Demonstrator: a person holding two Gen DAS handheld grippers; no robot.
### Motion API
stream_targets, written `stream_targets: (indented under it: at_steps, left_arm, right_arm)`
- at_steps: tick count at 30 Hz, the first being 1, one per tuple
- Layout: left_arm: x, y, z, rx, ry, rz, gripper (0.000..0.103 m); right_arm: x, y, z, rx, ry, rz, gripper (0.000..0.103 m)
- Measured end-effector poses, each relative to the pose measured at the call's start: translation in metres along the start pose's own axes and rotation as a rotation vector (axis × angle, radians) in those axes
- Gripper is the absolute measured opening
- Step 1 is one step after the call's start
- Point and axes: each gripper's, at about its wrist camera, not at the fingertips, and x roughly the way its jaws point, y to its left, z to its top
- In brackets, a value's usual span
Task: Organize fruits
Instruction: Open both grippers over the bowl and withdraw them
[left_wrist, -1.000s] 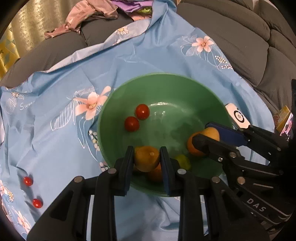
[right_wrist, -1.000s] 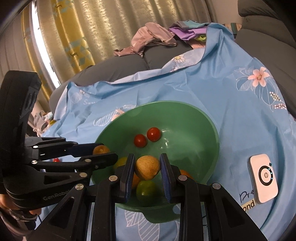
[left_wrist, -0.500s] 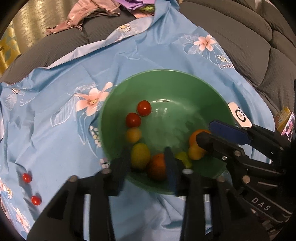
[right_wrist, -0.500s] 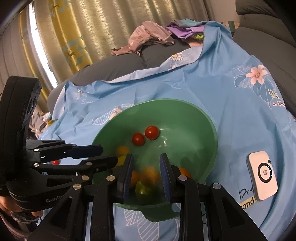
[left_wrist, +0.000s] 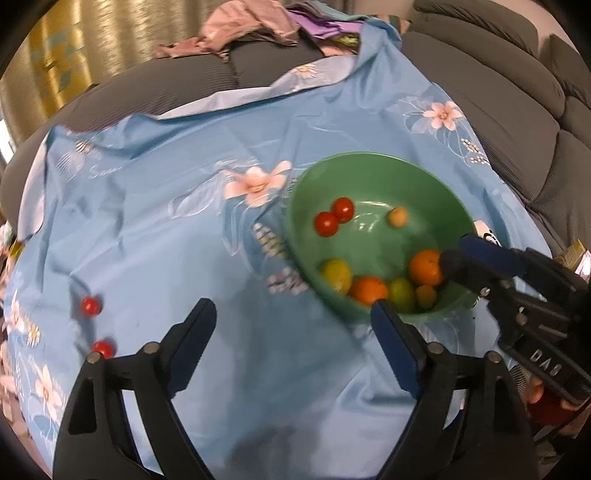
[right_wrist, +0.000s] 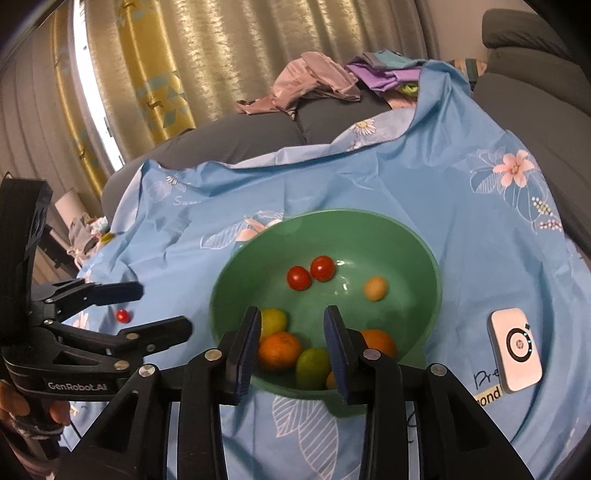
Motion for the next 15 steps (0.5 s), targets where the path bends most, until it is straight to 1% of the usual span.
stream_targets:
  at_steps: [1, 2, 5, 15]
  left_arm:
    - [-0.004, 0.004, -0.004, -0.013, -0.003, 0.009, 0.089]
    - [-0.008, 0.009, -0.007, -0.027, -0.008, 0.017, 0.09]
    - [-0.018, 0.022, -0.017, -0.067, -0.017, 0.031, 0.093]
    - [-0.046, 0.063, -0.058, -0.161, -0.025, 0.075, 0.097]
  right_arm:
    - [-0.002, 0.003, 0.0, -0.006, -0.001, -0.002, 0.043]
    - [-0.005, 0.007, 0.0, -0.015, -0.004, -0.005, 0.044]
    - [-0.01, 0.017, 0.001, -0.039, -0.011, -0.001, 0.044]
    - [-0.023, 0.06, 0.002, -0.133, -0.022, 0.034, 0.044]
